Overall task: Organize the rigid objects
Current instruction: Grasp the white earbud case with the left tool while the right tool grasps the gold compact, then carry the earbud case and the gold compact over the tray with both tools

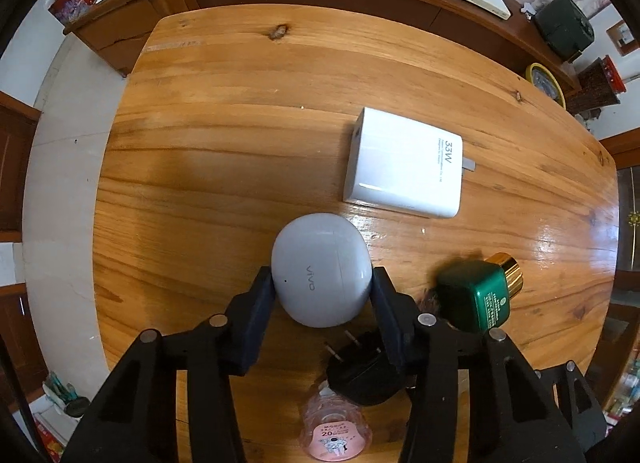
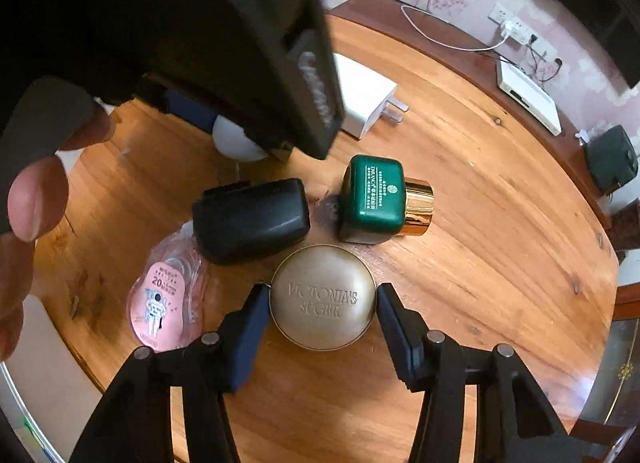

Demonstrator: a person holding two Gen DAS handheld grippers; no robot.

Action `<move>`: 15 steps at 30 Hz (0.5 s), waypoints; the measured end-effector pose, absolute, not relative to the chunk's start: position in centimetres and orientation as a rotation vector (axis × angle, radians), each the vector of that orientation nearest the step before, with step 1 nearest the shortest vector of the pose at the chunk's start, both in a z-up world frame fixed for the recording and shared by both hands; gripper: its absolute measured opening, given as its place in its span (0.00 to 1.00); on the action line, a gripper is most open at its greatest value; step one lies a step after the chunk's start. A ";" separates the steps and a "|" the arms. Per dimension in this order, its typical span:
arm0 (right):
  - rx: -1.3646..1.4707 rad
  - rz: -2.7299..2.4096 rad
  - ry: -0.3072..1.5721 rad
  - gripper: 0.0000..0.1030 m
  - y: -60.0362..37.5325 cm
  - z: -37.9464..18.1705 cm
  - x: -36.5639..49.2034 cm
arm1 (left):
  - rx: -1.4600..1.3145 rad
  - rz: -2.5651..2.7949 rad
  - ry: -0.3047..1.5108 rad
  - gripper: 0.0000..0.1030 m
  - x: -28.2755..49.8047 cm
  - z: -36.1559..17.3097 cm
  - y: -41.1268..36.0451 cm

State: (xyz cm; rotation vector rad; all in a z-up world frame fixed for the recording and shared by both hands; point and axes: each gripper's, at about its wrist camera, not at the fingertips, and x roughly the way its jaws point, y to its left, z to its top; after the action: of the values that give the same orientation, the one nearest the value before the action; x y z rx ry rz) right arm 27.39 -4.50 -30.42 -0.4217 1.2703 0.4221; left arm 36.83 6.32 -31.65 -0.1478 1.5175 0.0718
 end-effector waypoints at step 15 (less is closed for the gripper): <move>-0.286 0.350 1.151 0.53 -7.8 -23.3 24.5 | -0.094 0.025 1.446 0.50 32.4 -23.5 7.4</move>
State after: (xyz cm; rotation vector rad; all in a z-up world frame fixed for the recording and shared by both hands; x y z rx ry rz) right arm 24.49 -7.76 -23.30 -0.2857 1.1513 0.3501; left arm 32.37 7.38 -23.54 -0.0944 1.4465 0.0247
